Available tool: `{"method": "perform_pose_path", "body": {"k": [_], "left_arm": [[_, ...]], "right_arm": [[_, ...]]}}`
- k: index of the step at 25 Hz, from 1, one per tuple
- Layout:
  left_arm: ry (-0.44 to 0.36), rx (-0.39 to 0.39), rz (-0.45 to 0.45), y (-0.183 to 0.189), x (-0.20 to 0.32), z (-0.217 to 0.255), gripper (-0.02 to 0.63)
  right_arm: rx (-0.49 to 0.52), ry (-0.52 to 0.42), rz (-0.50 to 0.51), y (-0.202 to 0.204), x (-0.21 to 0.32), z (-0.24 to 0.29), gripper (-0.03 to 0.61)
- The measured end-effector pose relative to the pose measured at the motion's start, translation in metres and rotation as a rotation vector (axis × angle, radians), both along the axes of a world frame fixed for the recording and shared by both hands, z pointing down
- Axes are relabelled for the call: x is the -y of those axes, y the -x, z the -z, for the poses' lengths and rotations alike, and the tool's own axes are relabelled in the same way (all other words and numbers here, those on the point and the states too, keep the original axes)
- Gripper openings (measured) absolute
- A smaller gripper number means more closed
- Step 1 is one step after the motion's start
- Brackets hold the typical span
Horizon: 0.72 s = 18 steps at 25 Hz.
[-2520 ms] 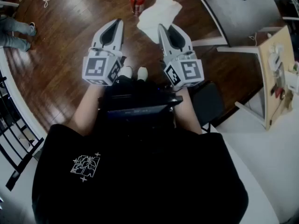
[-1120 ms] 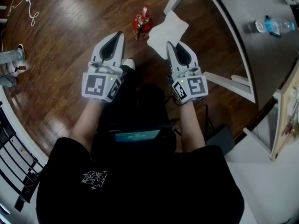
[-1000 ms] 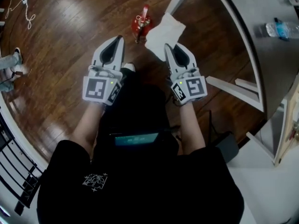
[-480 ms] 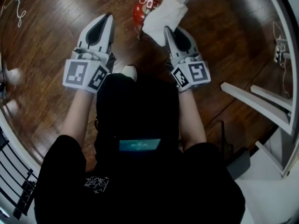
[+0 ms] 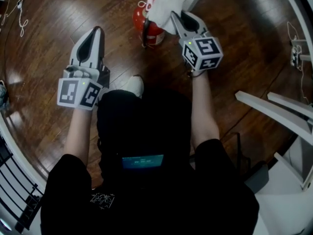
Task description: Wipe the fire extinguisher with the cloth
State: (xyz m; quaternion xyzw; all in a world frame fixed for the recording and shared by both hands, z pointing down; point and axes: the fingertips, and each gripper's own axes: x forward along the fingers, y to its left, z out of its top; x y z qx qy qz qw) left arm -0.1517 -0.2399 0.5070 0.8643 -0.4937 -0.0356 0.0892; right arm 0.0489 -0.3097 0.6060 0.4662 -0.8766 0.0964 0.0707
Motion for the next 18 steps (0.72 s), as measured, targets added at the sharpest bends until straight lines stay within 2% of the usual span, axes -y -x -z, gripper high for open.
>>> {"method": "perform_pose_path", "body": {"k": [2,9,12,15,17,18], "left_arm": [[-0.004,0.010,0.001,-0.001,-0.001,-0.001,0.000],[0.000,0.022,-0.018,-0.004,-0.002,-0.007,0.000],[-0.004,0.042,-0.022,-0.012,0.004,-0.016,0.000],[0.010,0.037,-0.027,-0.017,0.009,-0.028,0.000],[0.025,0.023,-0.026,-0.016,0.010,-0.034,0.000],[0.031,0.018,-0.023,-0.015,0.011,-0.037,0.000]], "right_arm": [[-0.052,0.015,0.003,0.003,0.001,-0.023,0.084],[0.002,0.091,-0.065,-0.014,0.006,-0.088,0.075],[-0.028,0.200,-0.060,-0.016,0.010,-0.145,0.073],[-0.129,0.326,-0.015,-0.014,0.000,-0.200,0.074],[-0.166,0.328,-0.011,-0.019,-0.006,-0.202,0.074],[-0.140,0.287,-0.034,-0.025,-0.007,-0.185,0.074]]}}
